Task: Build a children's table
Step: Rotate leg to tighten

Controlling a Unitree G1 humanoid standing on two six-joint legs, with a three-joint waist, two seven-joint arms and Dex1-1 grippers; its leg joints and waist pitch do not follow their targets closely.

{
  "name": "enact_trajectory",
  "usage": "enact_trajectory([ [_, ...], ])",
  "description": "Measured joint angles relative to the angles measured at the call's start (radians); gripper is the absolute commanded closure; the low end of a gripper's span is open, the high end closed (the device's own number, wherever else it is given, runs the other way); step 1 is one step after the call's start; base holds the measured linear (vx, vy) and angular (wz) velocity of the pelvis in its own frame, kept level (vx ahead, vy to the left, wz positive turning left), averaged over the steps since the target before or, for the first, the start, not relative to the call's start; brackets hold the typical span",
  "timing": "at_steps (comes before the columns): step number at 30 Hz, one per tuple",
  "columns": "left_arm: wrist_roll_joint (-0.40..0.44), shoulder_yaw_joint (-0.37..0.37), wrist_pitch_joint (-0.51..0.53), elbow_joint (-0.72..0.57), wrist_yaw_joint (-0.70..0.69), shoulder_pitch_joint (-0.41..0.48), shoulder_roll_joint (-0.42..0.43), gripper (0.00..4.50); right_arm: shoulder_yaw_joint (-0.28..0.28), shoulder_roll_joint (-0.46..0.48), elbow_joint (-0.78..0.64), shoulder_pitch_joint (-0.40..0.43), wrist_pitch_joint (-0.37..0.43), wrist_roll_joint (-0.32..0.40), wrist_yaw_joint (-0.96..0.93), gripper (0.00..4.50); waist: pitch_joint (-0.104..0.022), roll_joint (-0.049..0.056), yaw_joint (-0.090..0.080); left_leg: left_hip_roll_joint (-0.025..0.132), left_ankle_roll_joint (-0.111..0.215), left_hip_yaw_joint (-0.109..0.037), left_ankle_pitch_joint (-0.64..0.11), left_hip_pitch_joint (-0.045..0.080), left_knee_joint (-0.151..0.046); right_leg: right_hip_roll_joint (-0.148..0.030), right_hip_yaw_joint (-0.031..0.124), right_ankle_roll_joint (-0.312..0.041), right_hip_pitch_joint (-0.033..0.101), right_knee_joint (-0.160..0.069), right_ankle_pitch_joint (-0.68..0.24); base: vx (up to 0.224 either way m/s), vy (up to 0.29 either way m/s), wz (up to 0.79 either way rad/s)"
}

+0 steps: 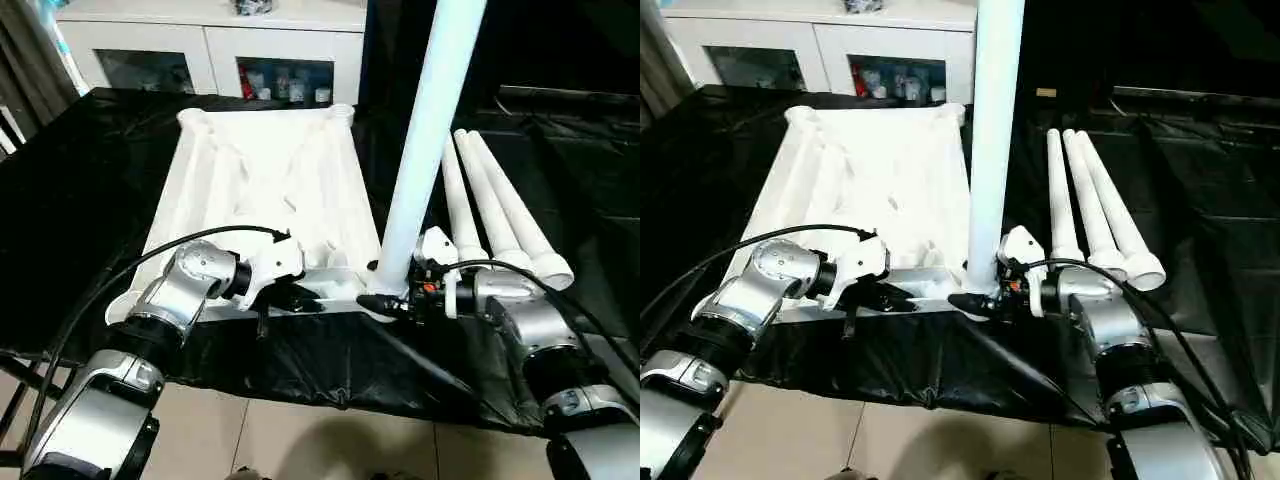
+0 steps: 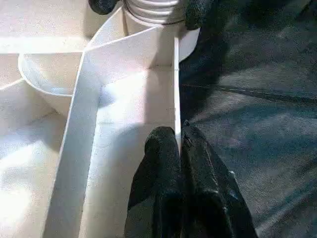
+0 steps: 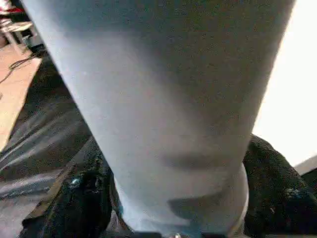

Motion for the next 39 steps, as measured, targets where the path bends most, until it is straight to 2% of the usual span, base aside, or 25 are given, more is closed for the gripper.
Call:
enact_trajectory([
  [5, -0.004, 0.0, -0.005, 0.005, -0.013, 0.0, 0.005, 4.5, 0.0, 0.001, 0.0, 0.0, 0.009, 0.0, 0.012, 1.66, 0.0, 0.0, 0.0, 0.0, 0.0, 0.0, 0.0, 0.0, 0.0, 0.0, 0.0, 0.0, 0.0, 0.0, 0.0, 0.0, 0.0, 0.0],
  [11, -0.005, 0.009, 0.026, 0.02, 0.018, -0.005, -0.012, 4.5, -0.007, 0.024, -0.025, 0.021, 0.016, -0.002, -0.058, 1.72, -0.001, -0.001, -0.001, 0.0, 0.0, 0.0, 0.0, 0.001, 0.001, 0.0, 0.0, 0.0, 0.001, 0.002, 0.0, 0.0, 0.0, 0.0],
  [14, 0.008, 0.02, 0.075, 0.048, 0.108, -0.025, -0.04, 4.5, -0.045, 0.073, 0.002, 0.021, 0.009, -0.019, -0.233, 1.73, -0.001, -0.002, -0.007, 0.0, -0.001, 0.0, 0.0, 0.004, 0.001, 0.0, 0.001, 0.005, 0.003, 0.003, -0.003, -0.018, -0.003, 0.0],
  [18, 0.041, 0.037, 0.163, 0.085, 0.299, -0.06, -0.128, 4.5, -0.137, 0.188, 0.096, -0.022, 0.01, -0.032, -0.606, 1.73, -0.002, -0.003, -0.026, -0.002, -0.003, -0.001, 0.001, 0.005, 0.002, -0.001, 0.001, 0.007, 0.003, 0.001, -0.004, -0.015, 0.0, -0.01],
  [25, 0.068, 0.037, 0.186, 0.089, 0.422, -0.063, -0.175, 4.5, -0.177, 0.28, 0.173, -0.079, 0.007, -0.04, -0.907, 1.73, -0.002, -0.002, -0.038, -0.003, -0.002, -0.004, 0.001, 0.004, 0.003, -0.001, -0.002, 0.007, 0.004, -0.008, -0.004, -0.009, 0.001, 0.0],
  [26, 0.069, 0.036, 0.185, 0.089, 0.423, -0.063, -0.176, 4.5, -0.182, 0.285, 0.178, -0.078, -0.002, -0.041, -0.916, 1.73, -0.002, -0.002, -0.038, -0.002, -0.002, -0.004, 0.001, 0.004, 0.003, -0.001, -0.003, 0.007, 0.004, -0.01, -0.004, 0.0, 0.0, 0.0],
  [28, 0.075, 0.036, 0.177, 0.088, 0.424, -0.063, -0.177, 4.5, -0.199, 0.292, 0.184, -0.079, -0.014, -0.038, -0.918, 1.18, -0.002, -0.002, -0.038, -0.003, -0.002, -0.004, 0.001, 0.003, 0.003, -0.001, -0.003, 0.007, 0.004, -0.013, -0.004, 0.0, 0.0, 0.0],
  [33, 0.076, 0.034, 0.15, 0.083, 0.399, -0.058, -0.162, 4.5, -0.212, 0.29, 0.184, -0.079, -0.015, -0.018, -0.857, 0.82, -0.002, -0.002, -0.041, -0.003, -0.002, -0.003, 0.001, 0.002, 0.003, -0.001, -0.002, 0.007, 0.004, -0.015, -0.004, 0.0, 0.0, 0.0],
  [34, 0.071, 0.033, 0.141, 0.08, 0.382, -0.055, -0.156, 4.5, -0.205, 0.279, 0.182, -0.079, -0.018, -0.023, -0.827, 0.62, -0.002, -0.002, -0.042, -0.003, -0.002, -0.003, 0.001, 0.002, 0.003, -0.001, -0.002, 0.006, 0.004, -0.015, -0.004, 0.0, 0.0, 0.0],
  [37, 0.039, 0.038, 0.123, 0.05, 0.323, -0.029, -0.131, 4.5, -0.143, 0.225, 0.168, -0.071, -0.035, -0.044, -0.692, 0.62, -0.001, -0.002, -0.041, -0.003, -0.002, -0.003, 0.001, 0.001, 0.003, -0.001, -0.002, -0.001, 0.002, -0.012, 0.004, 0.0, 0.0, 0.0],
  [39, 0.03, 0.038, 0.122, 0.039, 0.298, -0.023, -0.123, 4.5, -0.133, 0.207, 0.157, -0.065, -0.038, -0.042, -0.639, 0.62, -0.001, -0.003, -0.036, -0.002, -0.002, -0.003, 0.001, 0.001, 0.003, -0.001, -0.001, -0.001, 0.001, -0.008, 0.005, 0.028, -0.011, 0.03],
])
